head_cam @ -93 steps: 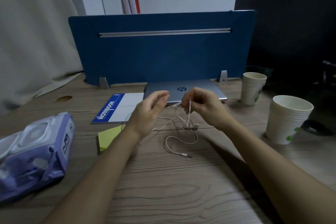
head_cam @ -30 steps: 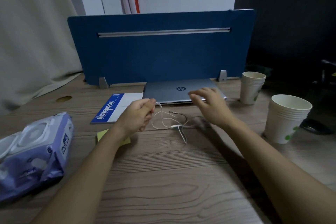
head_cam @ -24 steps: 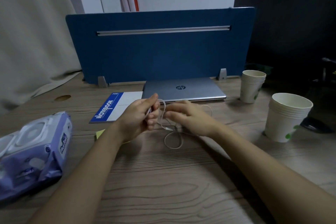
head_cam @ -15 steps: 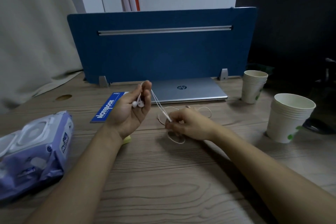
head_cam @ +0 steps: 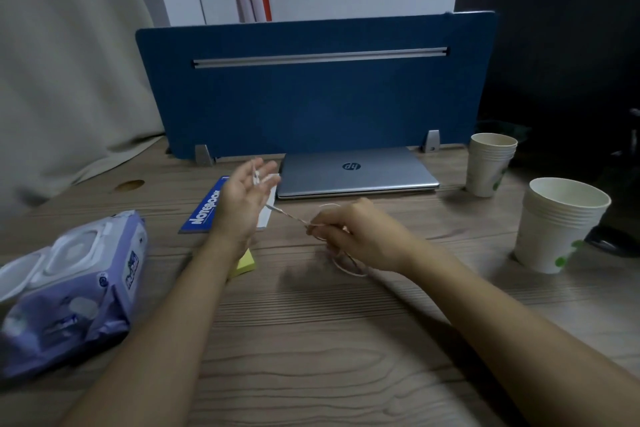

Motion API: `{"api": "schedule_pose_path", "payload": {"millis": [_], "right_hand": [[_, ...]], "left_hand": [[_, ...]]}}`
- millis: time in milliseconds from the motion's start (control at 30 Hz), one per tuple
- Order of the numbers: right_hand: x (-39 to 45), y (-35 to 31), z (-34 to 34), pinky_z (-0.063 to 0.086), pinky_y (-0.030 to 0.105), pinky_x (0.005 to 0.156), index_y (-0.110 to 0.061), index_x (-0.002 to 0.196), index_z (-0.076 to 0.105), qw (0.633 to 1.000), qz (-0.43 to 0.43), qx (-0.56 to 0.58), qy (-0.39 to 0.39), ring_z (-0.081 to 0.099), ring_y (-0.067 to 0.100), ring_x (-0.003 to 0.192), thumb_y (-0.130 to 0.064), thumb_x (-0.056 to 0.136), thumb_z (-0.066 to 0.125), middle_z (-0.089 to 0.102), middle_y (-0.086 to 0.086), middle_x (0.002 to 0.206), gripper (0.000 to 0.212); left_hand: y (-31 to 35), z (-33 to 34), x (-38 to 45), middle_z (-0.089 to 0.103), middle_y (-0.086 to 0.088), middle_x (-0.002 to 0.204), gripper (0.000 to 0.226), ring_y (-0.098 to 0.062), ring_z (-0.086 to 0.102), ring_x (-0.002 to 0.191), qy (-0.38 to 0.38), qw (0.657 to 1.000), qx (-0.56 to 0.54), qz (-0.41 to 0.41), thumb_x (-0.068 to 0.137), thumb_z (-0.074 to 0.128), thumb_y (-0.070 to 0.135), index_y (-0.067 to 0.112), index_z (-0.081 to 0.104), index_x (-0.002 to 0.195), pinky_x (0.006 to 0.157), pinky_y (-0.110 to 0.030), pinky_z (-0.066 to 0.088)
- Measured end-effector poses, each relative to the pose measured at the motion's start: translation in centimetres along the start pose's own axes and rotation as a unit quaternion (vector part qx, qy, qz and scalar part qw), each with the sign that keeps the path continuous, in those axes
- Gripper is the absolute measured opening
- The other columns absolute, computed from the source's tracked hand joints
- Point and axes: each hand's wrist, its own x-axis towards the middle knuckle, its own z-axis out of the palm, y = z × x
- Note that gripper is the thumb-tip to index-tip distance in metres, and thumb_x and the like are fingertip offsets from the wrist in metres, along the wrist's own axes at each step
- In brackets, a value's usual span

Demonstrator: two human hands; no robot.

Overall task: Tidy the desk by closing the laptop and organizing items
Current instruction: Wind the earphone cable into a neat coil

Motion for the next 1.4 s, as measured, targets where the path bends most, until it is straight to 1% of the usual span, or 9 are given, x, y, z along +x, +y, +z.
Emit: {"api": "schedule_pose_path", "payload": {"millis": [100, 233, 433, 567, 733, 867, 1033, 1200, 1400], "right_hand": [[-0.1, 0.5, -0.4, 0.051, 0.035, 0.06, -0.012, 0.092, 0.071, 0.994, 0.017, 0.076, 0.08, 0.062, 0.011, 0.055, -0.023, 0.097, 0.056, 0.067, 0.003, 0.065, 0.019], [-0.1, 1.0, -0.8, 0.04, 0.022, 0.054, -0.016, 0.088, 0.072, 0.979, 0.016, 0.086, 0.183, 0.053, 0.01, 0.056, -0.023, 0.094, 0.062, 0.063, -0.004, 0.064, 0.014], [0.1, 1.9, -1.2, 0.043, 0.021, 0.058, -0.019, 0.085, 0.072, 0.956, 0.058, 0.079, 0.277, 0.059, 0.003, 0.063, -0.025, 0.09, 0.066, 0.064, -0.017, 0.068, 0.01], [0.1, 2.9, -1.2, 0.046, 0.03, 0.055, -0.021, 0.081, 0.069, 0.944, 0.098, 0.079, 0.306, 0.055, 0.007, 0.058, -0.028, 0.088, 0.067, 0.059, -0.014, 0.061, 0.011], [0.1, 4.3, -1.0, 0.039, 0.021, 0.055, -0.015, 0.081, 0.07, 0.935, 0.138, 0.085, 0.316, 0.052, 0.009, 0.056, -0.026, 0.089, 0.068, 0.06, -0.009, 0.06, 0.013], [0.0, 4.9, -0.7, 0.047, 0.032, 0.06, -0.012, 0.084, 0.07, 0.944, 0.164, 0.067, 0.278, 0.06, 0.019, 0.063, -0.027, 0.093, 0.063, 0.066, 0.001, 0.066, 0.019], [0.0, 4.6, -0.1, 0.049, 0.037, 0.059, -0.02, 0.09, 0.072, 0.979, 0.145, 0.022, 0.139, 0.057, 0.012, 0.058, -0.031, 0.096, 0.056, 0.059, -0.006, 0.059, 0.02], [0.1, 2.6, 0.7, 0.047, 0.031, 0.068, -0.022, 0.112, 0.067, 0.997, 0.073, -0.009, 0.003, 0.054, 0.007, 0.066, -0.028, 0.1, 0.049, 0.064, -0.013, 0.079, 0.023], [0.1, 0.1, 0.9, 0.046, 0.033, 0.086, -0.014, 0.114, 0.069, 0.997, 0.005, -0.039, -0.074, 0.062, 0.019, 0.099, -0.022, 0.1, 0.05, 0.072, 0.002, 0.107, 0.025]], "left_hand": [[-0.9, 0.7, -0.8, 0.067, 0.006, 0.121, 0.04, -0.005, 0.069, 0.098, -0.104, 0.973, 0.206, 0.021, 0.104, 0.039, 0.009, 0.016, 0.042, 0.143, 0.087, -0.026, 0.052], [-0.9, 1.5, -1.3, 0.073, 0.005, 0.087, 0.031, -0.01, 0.061, 0.063, -0.198, 0.942, 0.269, 0.03, 0.104, 0.04, 0.015, 0.02, 0.056, 0.131, 0.073, -0.031, 0.049], [0.0, 2.4, -2.1, 0.047, 0.001, 0.058, 0.038, -0.007, 0.04, 0.049, -0.273, 0.947, 0.162, -0.054, 0.097, 0.035, 0.018, 0.011, 0.072, 0.102, 0.045, -0.019, 0.032], [0.7, 2.5, -1.9, 0.039, 0.004, 0.053, 0.043, -0.005, 0.029, 0.043, -0.326, 0.939, 0.015, -0.108, 0.093, 0.032, 0.019, 0.004, 0.073, 0.095, 0.04, -0.019, 0.024], [1.3, 2.2, -1.9, 0.035, 0.009, 0.052, 0.044, -0.001, 0.025, 0.039, -0.379, 0.901, -0.107, -0.183, 0.096, 0.039, 0.043, 0.011, 0.067, 0.085, 0.039, -0.017, 0.021], [1.8, 1.8, -2.1, 0.046, 0.006, 0.061, 0.014, -0.001, 0.038, 0.045, -0.352, 0.899, -0.205, -0.161, 0.09, 0.058, 0.025, 0.013, 0.065, 0.091, 0.04, -0.013, 0.034], [1.9, 1.6, -1.5, 0.073, -0.008, 0.107, 0.029, -0.015, 0.072, 0.091, -0.235, 0.894, -0.356, -0.141, 0.092, 0.052, 0.012, 0.001, 0.068, 0.114, 0.074, -0.021, 0.058], [1.8, 0.9, -0.4, 0.065, -0.009, 0.13, 0.033, -0.022, 0.062, 0.121, -0.131, 0.895, -0.414, -0.101, 0.101, 0.039, 0.008, -0.001, 0.051, 0.13, 0.099, -0.035, 0.052], [0.9, -0.1, 0.8, 0.069, -0.007, 0.119, 0.032, -0.023, 0.064, 0.113, 0.012, 0.912, -0.398, -0.095, 0.101, 0.029, 0.0, 0.001, 0.055, 0.119, 0.103, -0.035, 0.046]]}}
